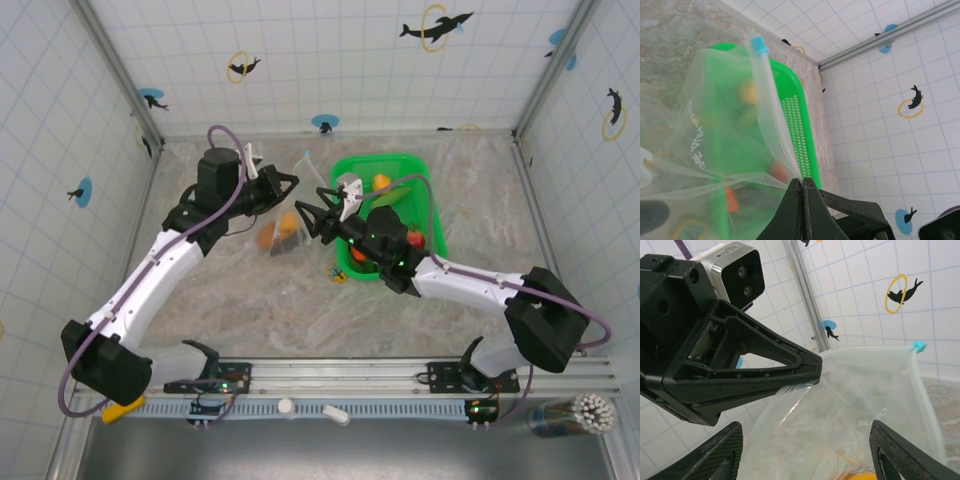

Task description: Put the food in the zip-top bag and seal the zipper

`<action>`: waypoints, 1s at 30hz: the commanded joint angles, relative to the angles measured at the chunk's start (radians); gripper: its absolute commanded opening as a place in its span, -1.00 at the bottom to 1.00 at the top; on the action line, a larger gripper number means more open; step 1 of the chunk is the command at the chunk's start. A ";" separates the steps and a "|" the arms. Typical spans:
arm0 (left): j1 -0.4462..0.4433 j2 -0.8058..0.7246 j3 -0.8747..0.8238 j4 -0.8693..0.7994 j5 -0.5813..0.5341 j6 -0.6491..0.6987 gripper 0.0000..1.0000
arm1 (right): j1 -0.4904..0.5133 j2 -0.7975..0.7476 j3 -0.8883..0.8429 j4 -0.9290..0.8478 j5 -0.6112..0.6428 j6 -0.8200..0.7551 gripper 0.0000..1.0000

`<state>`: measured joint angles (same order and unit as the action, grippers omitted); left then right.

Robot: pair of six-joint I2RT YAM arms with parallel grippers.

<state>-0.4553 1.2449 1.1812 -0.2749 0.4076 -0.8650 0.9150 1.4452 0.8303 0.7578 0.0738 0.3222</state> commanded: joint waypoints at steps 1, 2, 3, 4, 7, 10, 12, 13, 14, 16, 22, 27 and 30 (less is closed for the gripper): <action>0.008 -0.027 0.005 0.034 -0.010 0.009 -1.00 | -0.010 -0.026 0.003 0.006 -0.007 0.004 0.35; 0.009 -0.028 0.002 0.034 -0.009 0.010 -1.00 | -0.013 -0.029 0.004 0.001 -0.008 0.003 0.36; 0.010 -0.029 -0.001 0.033 -0.012 0.012 -1.00 | -0.015 -0.033 0.007 -0.009 -0.011 0.002 0.36; 0.010 -0.030 -0.005 0.032 -0.016 0.016 -1.00 | -0.021 -0.038 0.018 -0.034 -0.023 0.000 0.36; 0.010 -0.030 -0.013 0.009 -0.041 0.045 -1.00 | -0.055 -0.052 0.122 -0.275 -0.039 -0.009 0.34; 0.011 -0.025 -0.050 0.015 -0.040 0.059 -1.00 | -0.063 -0.076 0.193 -0.506 0.116 -0.094 0.31; 0.012 -0.022 -0.075 0.020 -0.047 0.069 -1.00 | -0.077 -0.123 0.141 -0.517 0.224 -0.100 0.25; 0.012 -0.022 -0.085 0.021 -0.055 0.078 -1.00 | -0.094 -0.150 0.108 -0.518 0.253 -0.088 0.21; 0.012 -0.022 -0.092 0.021 -0.064 0.086 -1.00 | -0.118 -0.162 0.106 -0.565 0.246 -0.067 0.20; 0.012 -0.023 -0.101 0.017 -0.083 0.104 -1.00 | -0.191 -0.140 0.172 -0.772 0.199 -0.015 0.28; 0.012 -0.036 -0.107 0.001 -0.100 0.151 -1.00 | -0.308 0.009 0.299 -1.180 0.237 0.042 0.37; 0.011 -0.062 -0.113 0.002 -0.125 0.174 -1.00 | -0.352 0.145 0.396 -1.418 0.359 0.160 0.39; 0.012 -0.077 -0.132 0.024 -0.136 0.182 -1.00 | -0.352 0.181 0.403 -1.483 0.390 0.243 0.40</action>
<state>-0.4496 1.1999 1.0660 -0.2737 0.2981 -0.7238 0.5617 1.6135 1.1809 -0.5518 0.3912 0.4580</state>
